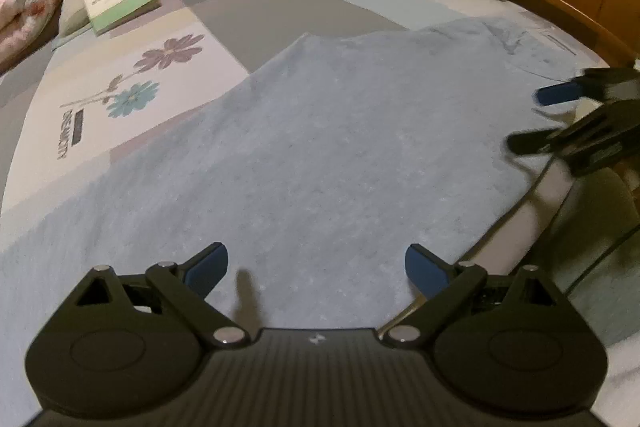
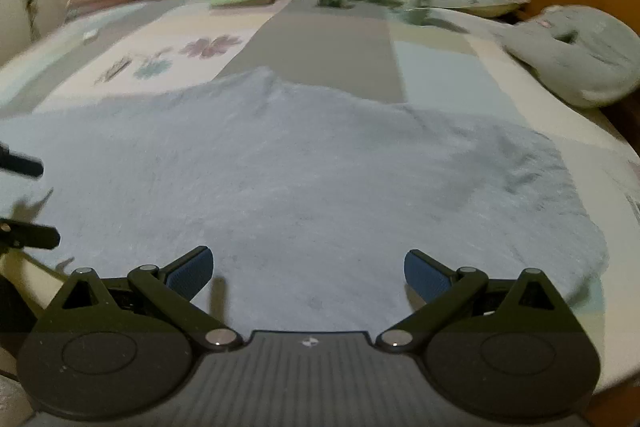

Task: Fold clothes

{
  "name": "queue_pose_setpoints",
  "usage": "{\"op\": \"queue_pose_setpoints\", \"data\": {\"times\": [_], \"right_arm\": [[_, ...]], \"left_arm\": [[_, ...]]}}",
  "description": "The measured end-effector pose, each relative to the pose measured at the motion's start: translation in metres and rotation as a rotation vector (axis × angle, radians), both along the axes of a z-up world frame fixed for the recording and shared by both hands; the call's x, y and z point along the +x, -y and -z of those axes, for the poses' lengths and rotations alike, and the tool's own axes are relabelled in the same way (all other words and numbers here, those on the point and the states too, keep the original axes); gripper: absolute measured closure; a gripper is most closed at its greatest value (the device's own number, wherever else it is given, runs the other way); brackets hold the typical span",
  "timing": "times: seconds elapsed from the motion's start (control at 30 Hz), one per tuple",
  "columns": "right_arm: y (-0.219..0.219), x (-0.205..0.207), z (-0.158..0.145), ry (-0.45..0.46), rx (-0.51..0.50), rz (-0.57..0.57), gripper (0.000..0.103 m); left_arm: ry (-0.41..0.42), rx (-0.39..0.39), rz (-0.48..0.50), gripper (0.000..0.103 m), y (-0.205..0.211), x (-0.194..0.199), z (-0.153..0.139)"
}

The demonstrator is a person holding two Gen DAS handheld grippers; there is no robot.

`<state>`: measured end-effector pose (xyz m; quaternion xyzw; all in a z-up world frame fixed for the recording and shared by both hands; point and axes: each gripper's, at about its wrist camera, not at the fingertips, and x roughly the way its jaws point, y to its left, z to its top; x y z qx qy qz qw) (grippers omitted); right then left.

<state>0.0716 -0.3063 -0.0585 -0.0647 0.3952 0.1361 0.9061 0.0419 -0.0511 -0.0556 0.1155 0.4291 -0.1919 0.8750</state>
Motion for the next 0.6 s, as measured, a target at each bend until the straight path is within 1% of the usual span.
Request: {"op": "queue_pose_setpoints", "data": {"times": [0.07,0.1,0.13,0.17,0.2,0.27,0.33,0.43,0.5,0.6], "right_arm": [[-0.006,0.008,0.011,-0.011,-0.02,-0.023,0.0],[-0.002,0.01,0.014,-0.014,-0.004,-0.025,0.0],[0.006,0.012,0.014,-0.014,0.03,-0.02,0.0],[0.013,0.012,0.014,-0.012,0.038,-0.01,0.0],[0.02,0.012,0.013,-0.009,0.028,0.004,0.0],[0.03,0.011,0.01,-0.01,0.017,0.023,0.0],[0.038,0.006,0.001,0.006,0.023,0.048,0.0],[0.049,-0.003,-0.014,0.037,0.038,0.087,0.0],[0.059,-0.008,-0.022,0.061,0.075,0.119,0.0],[0.067,-0.011,-0.026,0.089,0.068,0.166,0.0]], "left_arm": [[-0.001,0.007,0.011,0.008,0.003,-0.001,0.003],[-0.007,0.008,0.014,0.008,0.004,-0.001,0.006],[-0.019,0.01,0.011,0.008,0.003,-0.001,0.009],[-0.034,0.015,0.004,0.008,0.001,0.0,0.014],[-0.049,0.021,-0.004,0.008,-0.001,0.0,0.018],[-0.055,0.009,-0.014,0.006,-0.005,-0.001,0.022],[-0.055,0.009,-0.016,0.006,-0.007,-0.002,0.02],[-0.032,0.013,-0.011,0.006,-0.006,-0.003,0.011],[-0.015,0.01,-0.002,0.006,-0.004,-0.004,0.005],[0.008,0.012,0.013,0.006,0.0,-0.004,-0.003]]}}
